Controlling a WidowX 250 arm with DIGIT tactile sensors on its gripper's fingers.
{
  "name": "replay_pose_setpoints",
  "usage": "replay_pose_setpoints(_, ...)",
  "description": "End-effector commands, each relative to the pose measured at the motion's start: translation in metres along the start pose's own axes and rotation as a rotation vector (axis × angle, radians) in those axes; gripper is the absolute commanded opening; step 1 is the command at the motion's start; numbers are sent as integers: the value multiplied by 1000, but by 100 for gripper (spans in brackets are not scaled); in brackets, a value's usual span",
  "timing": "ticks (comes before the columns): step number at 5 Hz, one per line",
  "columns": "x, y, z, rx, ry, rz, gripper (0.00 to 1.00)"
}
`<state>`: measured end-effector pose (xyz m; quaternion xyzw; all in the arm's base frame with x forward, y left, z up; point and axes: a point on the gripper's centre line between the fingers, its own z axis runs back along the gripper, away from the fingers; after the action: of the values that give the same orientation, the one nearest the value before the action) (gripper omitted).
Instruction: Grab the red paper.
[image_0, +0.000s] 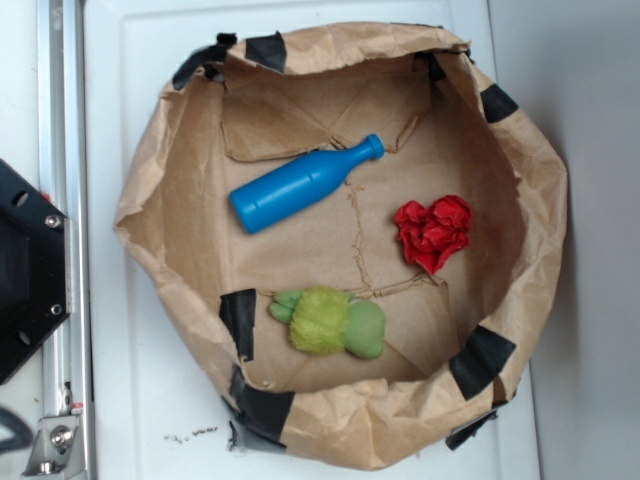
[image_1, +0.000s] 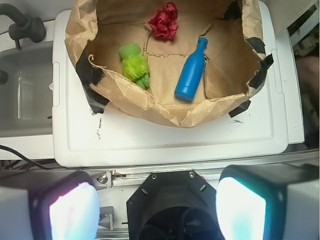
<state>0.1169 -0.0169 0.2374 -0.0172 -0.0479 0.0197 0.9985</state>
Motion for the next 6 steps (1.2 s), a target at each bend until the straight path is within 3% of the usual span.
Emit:
replay_pose_setpoints(1,0,0,0,0,0,0,100)
replay_pose_setpoints(2,47,5,-31,122,-32,81,100)
replay_pose_setpoints(3,89,7,-56,159,-71,68,100)
replay_pose_setpoints(4,120,10,-77,103,-101,15,100)
replay_pose_setpoints(5,149,19,-92,-28,-171,-48,100)
replay_pose_setpoints(6,172,25,-107,-30,-179,-27,100)
